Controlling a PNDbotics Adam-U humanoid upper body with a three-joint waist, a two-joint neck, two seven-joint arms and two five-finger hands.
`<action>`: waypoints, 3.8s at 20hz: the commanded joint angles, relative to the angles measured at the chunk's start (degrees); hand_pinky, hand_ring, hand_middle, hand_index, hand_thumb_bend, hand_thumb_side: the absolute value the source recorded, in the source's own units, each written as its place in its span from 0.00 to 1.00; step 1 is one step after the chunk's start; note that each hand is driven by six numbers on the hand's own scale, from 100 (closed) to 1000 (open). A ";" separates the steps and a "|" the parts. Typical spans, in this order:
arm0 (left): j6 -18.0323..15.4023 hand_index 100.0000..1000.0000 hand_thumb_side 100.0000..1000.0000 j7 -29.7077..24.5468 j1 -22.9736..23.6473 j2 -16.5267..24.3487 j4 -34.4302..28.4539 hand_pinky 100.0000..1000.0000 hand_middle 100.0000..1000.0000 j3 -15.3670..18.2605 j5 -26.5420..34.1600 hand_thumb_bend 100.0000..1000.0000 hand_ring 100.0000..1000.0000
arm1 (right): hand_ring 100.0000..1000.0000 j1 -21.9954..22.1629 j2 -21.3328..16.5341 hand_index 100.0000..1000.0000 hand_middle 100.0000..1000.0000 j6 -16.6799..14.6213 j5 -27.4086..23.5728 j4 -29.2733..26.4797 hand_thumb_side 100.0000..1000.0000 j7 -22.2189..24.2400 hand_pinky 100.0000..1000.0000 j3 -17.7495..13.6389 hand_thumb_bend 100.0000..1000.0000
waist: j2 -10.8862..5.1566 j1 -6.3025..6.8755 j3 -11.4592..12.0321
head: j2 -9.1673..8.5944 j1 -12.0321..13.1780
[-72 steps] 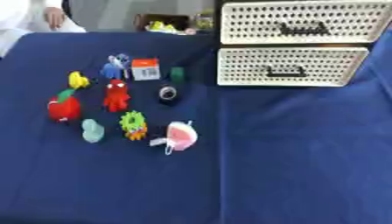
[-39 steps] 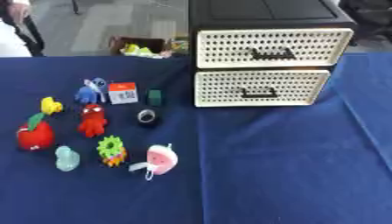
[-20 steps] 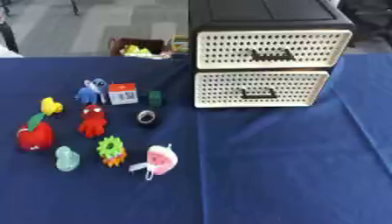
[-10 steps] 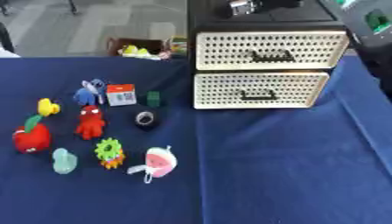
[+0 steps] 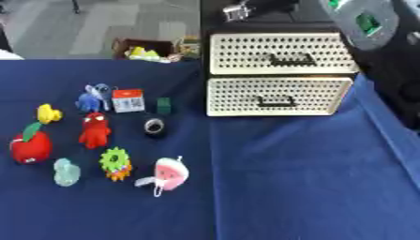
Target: Pick up objects from table and place into drawer.
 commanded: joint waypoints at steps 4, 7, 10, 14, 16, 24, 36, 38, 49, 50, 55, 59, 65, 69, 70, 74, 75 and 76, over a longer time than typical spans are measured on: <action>0.08 0.89 0.99 -0.25 -0.60 0.96 -0.81 0.61 0.68 0.30 0.21 0.00 0.63 | 0.00 -0.05 -1.90 0.81 0.00 -0.21 -1.68 -1.32 1.00 0.04 0.00 -0.81 0.62 | -0.90 -0.07 -0.09 | -0.48 0.77; 0.29 0.89 1.00 -0.30 -0.34 1.02 -0.81 0.61 0.68 0.43 0.28 0.00 0.63 | 0.00 1.58 -4.02 0.82 0.00 -0.82 -5.18 -3.54 0.98 1.13 0.00 -0.96 0.68 | -0.90 -0.21 -0.30 | -0.45 1.37; 0.41 0.89 0.99 -0.28 -0.12 1.13 -0.81 0.61 0.68 0.62 0.43 0.00 0.63 | 0.00 3.76 -6.84 0.83 0.00 -1.26 -9.48 -6.42 0.90 2.60 0.00 -1.58 0.70 | -0.91 -0.28 -0.54 | -0.20 2.20; 0.41 0.89 1.00 -0.16 0.17 1.22 -0.81 0.61 0.68 0.86 0.43 0.00 0.63 | 0.00 6.70 -10.44 0.83 0.00 -1.58 -15.75 -10.18 0.86 3.41 0.00 -2.53 0.74 | -0.86 -0.25 -0.76 | -0.12 2.92; 0.43 0.89 1.00 -0.12 0.28 1.21 -0.81 0.61 0.68 0.93 0.43 0.00 0.63 | 0.00 7.68 -11.92 0.82 0.00 -1.43 -17.88 -12.16 0.85 3.45 0.00 -3.57 0.75 | -0.83 -0.22 -0.92 | -0.03 3.24; 0.43 0.89 1.00 -0.23 0.58 1.18 -0.81 0.61 0.67 1.04 0.39 0.00 0.63 | 0.00 12.30 -16.99 0.84 0.00 -0.34 -20.64 -16.28 0.79 3.46 0.00 -3.06 0.87 | -0.75 -0.12 -1.33 | 0.23 3.92; 0.54 0.89 0.99 -0.44 0.83 0.85 -0.81 0.61 0.67 1.16 0.52 0.00 0.62 | 0.00 14.67 -17.37 0.85 0.00 -0.15 -16.88 -9.12 0.77 3.46 0.00 -2.04 0.95 | -0.65 0.21 -1.11 | 0.15 3.46; 0.56 0.89 0.99 -0.49 0.84 0.81 -0.81 0.61 0.67 1.17 0.55 0.00 0.62 | 0.00 14.69 -17.28 0.86 0.00 0.10 -16.20 -8.17 0.78 3.46 0.00 -2.53 0.96 | -0.57 0.30 -1.15 | 0.11 3.41; 0.55 0.89 0.99 -0.70 1.03 0.76 -0.81 0.61 0.67 1.31 0.54 0.00 0.62 | 0.00 13.59 -16.67 0.87 0.00 -0.57 -10.15 -4.94 0.77 3.46 0.00 -5.56 0.96 | 0.00 0.73 -1.31 | -0.21 3.17; 0.55 0.88 0.99 -0.72 1.03 0.75 -0.81 0.61 0.67 1.31 0.54 0.00 0.62 | 0.00 13.58 -16.68 0.87 0.00 -0.62 -10.01 -4.92 0.77 3.46 0.00 -5.75 0.96 | 0.05 0.73 -1.35 | -0.20 3.19; 0.59 0.88 0.99 -0.98 0.86 0.65 -0.81 0.61 0.66 1.23 0.61 0.00 0.62 | 0.00 13.56 -16.63 0.88 0.00 -0.83 -9.60 -4.70 0.76 3.46 0.00 -5.60 0.95 | 0.34 0.77 -1.45 | -0.44 3.15; 0.70 0.88 0.99 -1.05 0.86 0.56 -0.81 0.61 0.66 1.29 0.69 0.00 0.61 | 0.00 13.38 -16.21 0.89 0.00 -1.04 -9.56 -4.36 0.75 3.46 0.00 -5.39 0.95 | 0.50 0.83 -1.30 | -0.58 3.15; 0.76 0.88 1.00 -1.31 0.89 0.40 -0.81 0.61 0.66 1.30 0.93 0.00 0.61 | 0.00 12.79 -15.23 0.89 0.00 -1.07 -9.26 -3.32 0.76 3.46 0.00 -4.38 0.96 | 0.73 0.82 -1.00 | -0.76 2.92; 0.85 0.88 1.00 -1.43 0.93 0.33 -0.81 0.61 0.66 1.38 1.02 0.00 0.61 | 0.00 12.39 -15.10 0.89 0.00 -1.15 -9.29 -4.33 0.76 3.46 0.00 -4.25 0.94 | 0.89 0.65 -1.04 | -0.79 3.01; 0.87 0.88 1.00 -1.48 0.88 0.29 -0.81 0.61 0.66 1.38 1.07 0.00 0.61 | 0.00 12.33 -15.09 0.88 0.00 -1.13 -9.13 -4.48 0.76 3.46 0.00 -4.13 0.93 | 0.92 0.60 -1.05 | -0.83 3.01; 0.93 0.87 1.00 -1.71 0.84 0.21 -0.81 0.61 0.66 1.43 1.16 0.00 0.61 | 0.00 12.43 -15.05 0.88 0.00 -1.27 -8.92 -5.32 0.76 3.46 0.00 -3.99 0.92 | 1.00 0.48 -1.01 | -0.87 3.13; 0.96 0.88 1.00 -1.70 0.86 0.18 -0.81 0.61 0.66 1.47 1.21 0.00 0.61 | 0.00 12.46 -15.06 0.88 0.00 -1.25 -9.03 -5.61 0.76 3.46 0.00 -3.95 0.92 | 1.00 0.45 -1.01 | -0.88 3.18; 0.98 0.88 1.00 -1.70 0.85 0.17 -0.81 0.61 0.66 1.48 1.28 0.00 0.61 | 0.00 12.49 -15.09 0.88 0.00 -1.19 -9.04 -5.77 0.76 3.46 0.00 -3.73 0.92 | 1.00 0.39 -1.02 | -0.92 3.18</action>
